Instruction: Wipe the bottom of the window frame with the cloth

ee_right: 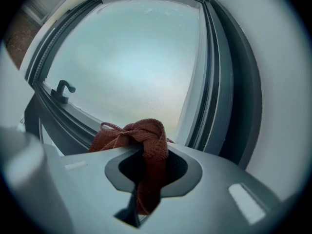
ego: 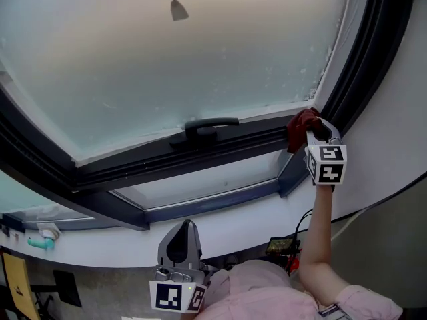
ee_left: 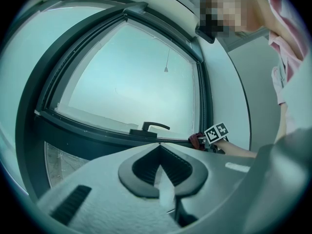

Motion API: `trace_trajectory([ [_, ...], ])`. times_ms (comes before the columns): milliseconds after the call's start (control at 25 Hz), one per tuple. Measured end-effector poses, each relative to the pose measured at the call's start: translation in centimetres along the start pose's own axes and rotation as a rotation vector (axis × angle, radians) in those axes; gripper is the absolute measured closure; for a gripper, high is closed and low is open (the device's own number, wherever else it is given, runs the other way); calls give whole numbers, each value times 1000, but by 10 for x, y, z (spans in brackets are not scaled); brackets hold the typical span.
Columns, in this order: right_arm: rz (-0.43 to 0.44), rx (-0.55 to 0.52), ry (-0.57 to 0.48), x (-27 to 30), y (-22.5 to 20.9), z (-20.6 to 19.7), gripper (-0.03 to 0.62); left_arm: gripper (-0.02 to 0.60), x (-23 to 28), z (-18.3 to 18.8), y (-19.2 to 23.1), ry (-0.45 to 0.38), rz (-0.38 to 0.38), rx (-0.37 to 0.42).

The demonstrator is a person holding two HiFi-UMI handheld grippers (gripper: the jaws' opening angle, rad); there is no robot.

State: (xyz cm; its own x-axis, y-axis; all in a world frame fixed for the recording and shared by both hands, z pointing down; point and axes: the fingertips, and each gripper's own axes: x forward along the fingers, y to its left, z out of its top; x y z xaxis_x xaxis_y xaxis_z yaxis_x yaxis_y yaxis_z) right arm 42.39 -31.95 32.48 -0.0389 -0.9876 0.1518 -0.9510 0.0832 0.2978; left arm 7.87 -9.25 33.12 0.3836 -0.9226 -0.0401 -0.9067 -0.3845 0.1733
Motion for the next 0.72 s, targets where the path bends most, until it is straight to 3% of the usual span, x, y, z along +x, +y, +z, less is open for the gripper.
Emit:
trace_trajectory([
  [160, 10, 10, -84, -4, 0, 1, 526, 586, -4, 3, 8, 5, 11, 6],
  [440, -78, 57, -172, -40, 13, 20, 525, 586, -9, 16, 22, 8, 14, 28],
  [560, -25, 56, -219, -60, 52, 39, 525, 586, -13, 29, 29, 1, 11, 38],
  [720, 118, 42, -252, -75, 119, 59, 525, 586, -21, 56, 43, -25, 16, 76],
])
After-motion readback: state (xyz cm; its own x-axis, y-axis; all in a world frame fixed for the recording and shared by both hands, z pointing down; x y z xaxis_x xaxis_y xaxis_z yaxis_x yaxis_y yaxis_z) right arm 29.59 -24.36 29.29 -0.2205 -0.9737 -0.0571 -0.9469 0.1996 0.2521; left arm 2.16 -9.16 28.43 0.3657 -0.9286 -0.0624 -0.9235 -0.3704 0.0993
